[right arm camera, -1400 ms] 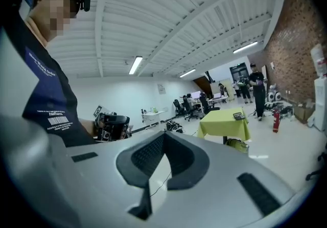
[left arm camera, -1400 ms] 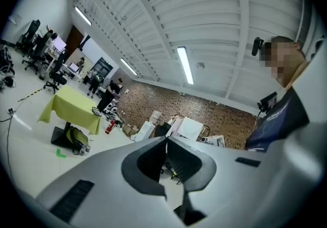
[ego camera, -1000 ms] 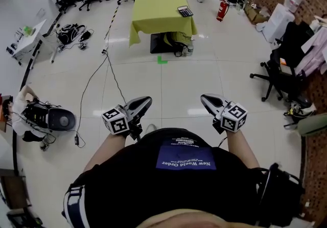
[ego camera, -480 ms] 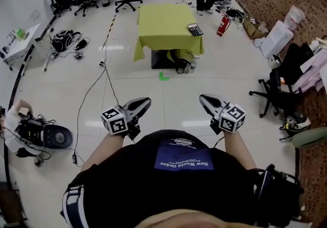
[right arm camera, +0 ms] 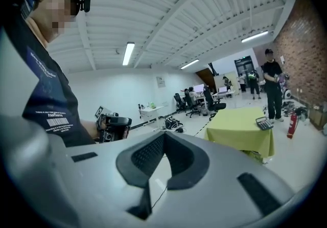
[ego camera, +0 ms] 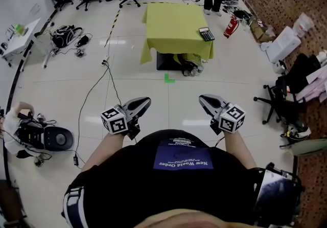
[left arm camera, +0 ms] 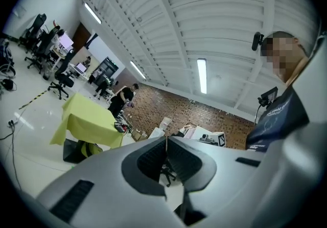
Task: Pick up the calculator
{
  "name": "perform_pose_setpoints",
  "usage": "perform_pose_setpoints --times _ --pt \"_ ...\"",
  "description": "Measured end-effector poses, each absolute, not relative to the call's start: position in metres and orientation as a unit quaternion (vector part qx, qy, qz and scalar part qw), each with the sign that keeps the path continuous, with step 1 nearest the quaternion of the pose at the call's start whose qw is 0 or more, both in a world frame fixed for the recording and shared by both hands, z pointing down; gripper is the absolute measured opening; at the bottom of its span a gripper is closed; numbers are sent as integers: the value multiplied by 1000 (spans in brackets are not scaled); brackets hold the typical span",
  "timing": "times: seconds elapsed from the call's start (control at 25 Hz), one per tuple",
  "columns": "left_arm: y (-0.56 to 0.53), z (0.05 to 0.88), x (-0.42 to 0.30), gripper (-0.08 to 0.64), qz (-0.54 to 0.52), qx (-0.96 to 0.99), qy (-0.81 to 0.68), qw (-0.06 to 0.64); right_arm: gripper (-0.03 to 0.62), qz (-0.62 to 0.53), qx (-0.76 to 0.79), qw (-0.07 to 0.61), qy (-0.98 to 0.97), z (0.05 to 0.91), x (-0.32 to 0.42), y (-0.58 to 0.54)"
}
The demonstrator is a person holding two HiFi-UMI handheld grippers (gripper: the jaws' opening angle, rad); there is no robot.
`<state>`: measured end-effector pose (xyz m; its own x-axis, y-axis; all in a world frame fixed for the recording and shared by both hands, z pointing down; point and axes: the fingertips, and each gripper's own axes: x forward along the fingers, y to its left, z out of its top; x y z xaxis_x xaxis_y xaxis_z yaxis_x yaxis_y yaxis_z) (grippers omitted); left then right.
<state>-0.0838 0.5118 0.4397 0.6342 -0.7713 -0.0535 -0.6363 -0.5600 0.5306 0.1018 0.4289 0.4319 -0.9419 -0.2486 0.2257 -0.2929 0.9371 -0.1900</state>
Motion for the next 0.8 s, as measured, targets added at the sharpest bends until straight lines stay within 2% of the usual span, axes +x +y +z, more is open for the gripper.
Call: perform_pose_setpoints --times 0.4,0.8 --pt "380 433 -102 18 -151 841 -473 215 -15 102 73 95 -988 439 79 271" --pt "238 419 -86 18 -182 813 -512 210 -15 78 10 91 -993 420 72 113"
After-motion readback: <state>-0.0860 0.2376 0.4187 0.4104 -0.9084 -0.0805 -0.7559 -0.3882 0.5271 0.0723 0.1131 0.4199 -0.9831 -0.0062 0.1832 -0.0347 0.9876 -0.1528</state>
